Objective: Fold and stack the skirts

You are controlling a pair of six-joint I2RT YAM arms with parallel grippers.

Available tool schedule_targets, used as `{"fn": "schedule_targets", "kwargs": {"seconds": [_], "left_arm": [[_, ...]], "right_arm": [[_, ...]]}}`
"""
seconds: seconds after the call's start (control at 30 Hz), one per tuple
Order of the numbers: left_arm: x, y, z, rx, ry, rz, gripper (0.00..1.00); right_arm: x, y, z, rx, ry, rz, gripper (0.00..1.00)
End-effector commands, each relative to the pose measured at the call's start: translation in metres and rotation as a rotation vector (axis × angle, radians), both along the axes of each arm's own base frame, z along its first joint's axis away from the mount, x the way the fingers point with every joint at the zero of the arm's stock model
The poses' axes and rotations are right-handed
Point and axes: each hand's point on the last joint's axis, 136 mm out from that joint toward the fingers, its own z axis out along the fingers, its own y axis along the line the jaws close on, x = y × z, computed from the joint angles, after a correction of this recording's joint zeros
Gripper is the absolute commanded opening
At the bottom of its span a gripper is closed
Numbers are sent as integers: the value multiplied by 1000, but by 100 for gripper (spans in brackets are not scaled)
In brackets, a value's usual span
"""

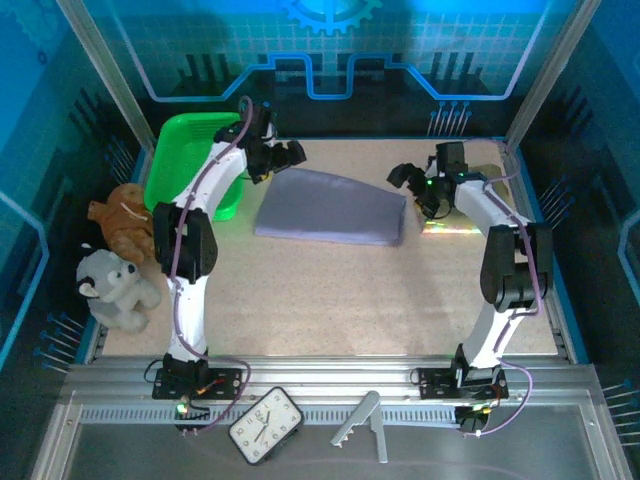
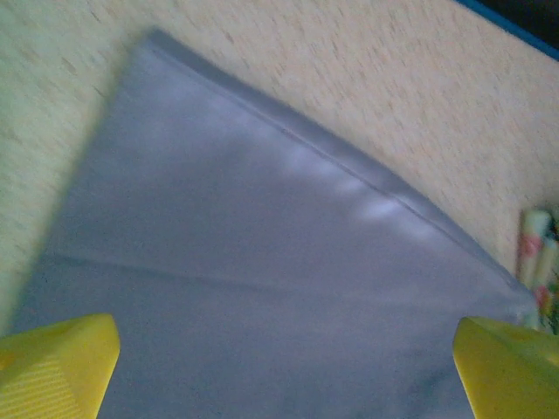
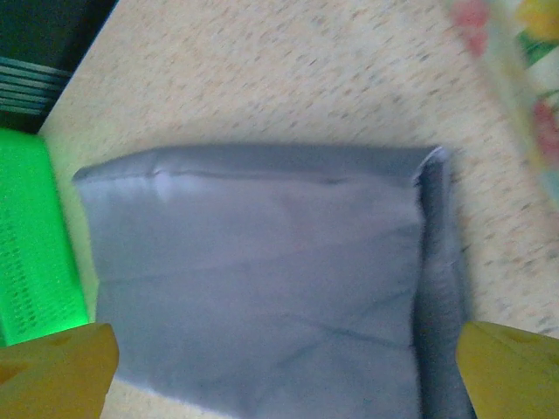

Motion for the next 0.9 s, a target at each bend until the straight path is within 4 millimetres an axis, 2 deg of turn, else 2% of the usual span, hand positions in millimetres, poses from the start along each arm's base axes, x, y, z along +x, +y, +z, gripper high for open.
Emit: {"fn": "schedule_targets", "kwargs": {"seconds": [0.0,0.1,0.27,0.47,0.57,0.7,0.77,0.87], "left_arm": [[-11,-31,-6,-119,25,-40,99],[-15,-36,-40,-142,105,-36,99],[-35,-33,-90,-123,212,-14,99],[-82,-27,-139,-141,330,-11,99],[-112,-28,-155,-166,367,3,99],[-162,-20,-162,-207,406,65,99],[-177,-15,-152,-217,389,88,99],[-189,-12,-123,-227,357,81,99]], "right_arm": [[-15,45,3,62,-4,134,100],[-20,67,-20,43,49,212,100],[-39,73,-68,58,172,217,100],[-73,71,-101,36,275,273,99],[-89,73,-109,55,308,305,98],[-116,68,-108,36,336,317,98],[-125,64,-98,27,323,308,98],[-121,65,-70,23,261,308,99]]}}
